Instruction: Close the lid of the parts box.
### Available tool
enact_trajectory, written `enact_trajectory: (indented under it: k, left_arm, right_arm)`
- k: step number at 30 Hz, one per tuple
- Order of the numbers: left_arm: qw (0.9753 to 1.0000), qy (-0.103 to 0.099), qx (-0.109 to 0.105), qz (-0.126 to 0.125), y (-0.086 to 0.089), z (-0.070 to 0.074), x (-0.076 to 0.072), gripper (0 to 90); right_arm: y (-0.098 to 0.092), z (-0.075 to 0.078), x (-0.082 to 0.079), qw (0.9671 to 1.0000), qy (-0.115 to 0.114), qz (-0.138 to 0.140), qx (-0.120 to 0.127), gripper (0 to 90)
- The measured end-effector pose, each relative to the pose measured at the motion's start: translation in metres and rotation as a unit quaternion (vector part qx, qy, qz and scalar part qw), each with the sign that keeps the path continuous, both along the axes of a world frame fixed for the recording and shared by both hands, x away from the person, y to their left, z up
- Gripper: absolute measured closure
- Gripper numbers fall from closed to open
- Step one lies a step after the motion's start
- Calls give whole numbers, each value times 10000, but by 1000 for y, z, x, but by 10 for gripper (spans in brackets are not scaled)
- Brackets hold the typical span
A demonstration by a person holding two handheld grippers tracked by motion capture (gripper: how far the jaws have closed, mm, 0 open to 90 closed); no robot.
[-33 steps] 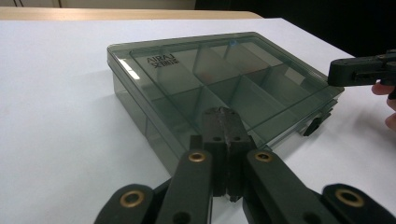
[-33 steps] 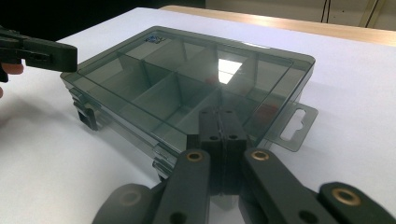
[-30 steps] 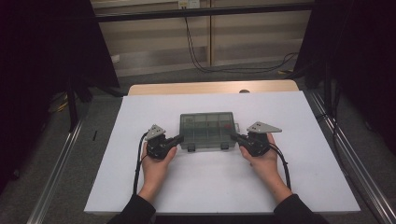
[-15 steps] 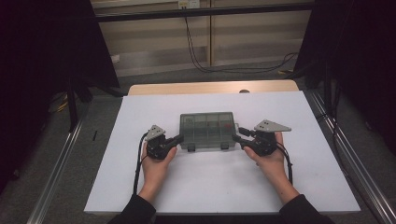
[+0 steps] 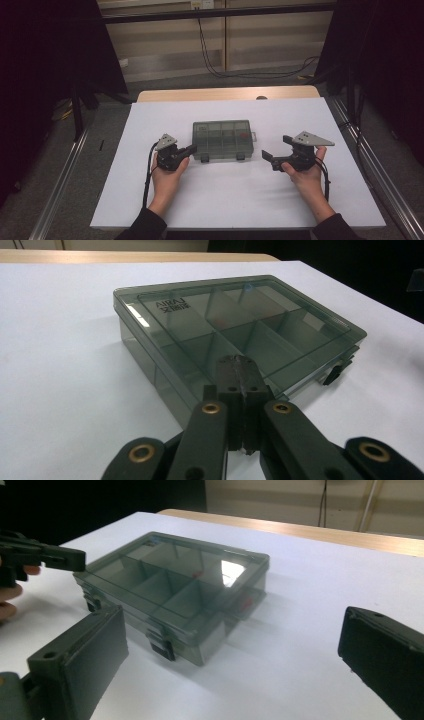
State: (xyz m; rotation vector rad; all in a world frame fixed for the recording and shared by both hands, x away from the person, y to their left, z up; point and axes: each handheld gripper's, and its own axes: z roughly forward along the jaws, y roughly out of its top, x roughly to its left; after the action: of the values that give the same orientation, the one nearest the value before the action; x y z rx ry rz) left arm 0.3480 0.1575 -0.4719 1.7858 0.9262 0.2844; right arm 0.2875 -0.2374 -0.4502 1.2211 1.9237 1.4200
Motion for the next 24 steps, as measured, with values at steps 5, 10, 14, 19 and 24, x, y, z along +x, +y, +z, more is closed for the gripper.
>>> enact_trajectory:
  k: [5,10,14,19,24]
  left_arm:
    - [10000,7,5,-1,0,0,0,900]
    - [10000,30,-23,-27,1,0,1,900]
    - [10000,33,-39,-22,0,0,1,900]
    - [10000,37,-24,-3,0,1,1,900]
    - [10000,11,7,33,3,3,0,900]
  right_arm:
    - [-11,-2,-7,9999,7,-89,-45,0]
    - [-20,1,-15,9998,-48,-163,-40,0]
    - [-22,0,-19,9997,-10,-202,-128,0]
    - [-28,-1,-24,9996,13,-247,-168,0]
    - [-35,-7,-29,9995,137,-287,-59,0]
